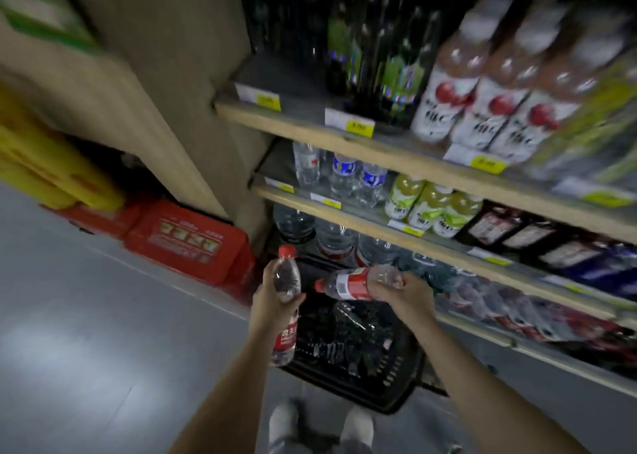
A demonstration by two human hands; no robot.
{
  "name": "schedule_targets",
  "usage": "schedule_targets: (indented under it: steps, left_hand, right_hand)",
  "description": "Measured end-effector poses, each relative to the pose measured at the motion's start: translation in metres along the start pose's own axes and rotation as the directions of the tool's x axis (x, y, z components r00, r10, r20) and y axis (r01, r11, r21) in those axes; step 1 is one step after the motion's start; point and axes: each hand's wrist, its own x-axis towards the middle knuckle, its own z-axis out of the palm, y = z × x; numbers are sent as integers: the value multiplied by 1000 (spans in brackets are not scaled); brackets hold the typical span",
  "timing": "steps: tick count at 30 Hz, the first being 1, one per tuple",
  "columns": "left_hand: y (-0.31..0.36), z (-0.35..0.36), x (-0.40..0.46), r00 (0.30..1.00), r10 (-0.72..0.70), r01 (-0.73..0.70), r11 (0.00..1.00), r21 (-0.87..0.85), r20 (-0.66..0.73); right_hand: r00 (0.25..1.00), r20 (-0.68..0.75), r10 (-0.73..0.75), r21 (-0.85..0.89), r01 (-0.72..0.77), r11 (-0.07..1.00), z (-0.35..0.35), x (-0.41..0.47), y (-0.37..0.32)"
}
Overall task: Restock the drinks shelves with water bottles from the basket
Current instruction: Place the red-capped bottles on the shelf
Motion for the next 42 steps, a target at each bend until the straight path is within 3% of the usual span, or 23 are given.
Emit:
schedule_targets:
  steps: [6, 10, 18, 31, 34, 39, 42]
  left_hand:
    - [53, -71, -25, 991, 136, -136, 991, 6, -3]
    - [81, -122, -23, 960, 277, -278, 960, 38, 28]
    - [127, -221, 6, 846, 533, -529, 842, -105, 15]
    - [294, -292, 60, 709, 692, -705, 685, -186, -135]
    - [332, -311, 67, 636, 744, -771, 600, -215, -204]
    - [403, -347, 85, 508, 804, -856, 430, -287, -310]
    - [437, -363, 103, 440, 848, -883, 348, -316, -296]
  right_hand:
    - [989, -114, -96, -5, 96, 995, -37, -56, -65]
    - [994, -92, -56, 286, 81, 955, -43, -84, -97]
    - [972, -234, 4, 554, 130, 823, -34, -142, -160]
    - [918, -384, -104, 567, 323, 758, -90, -139, -251]
    - [890, -437, -130, 471, 350, 810, -97, -137, -272]
    - [873, -456, -172, 459, 396, 795, -100, -136, -312]
    - [873, -452, -182, 462, 404, 790, -98, -134, -332]
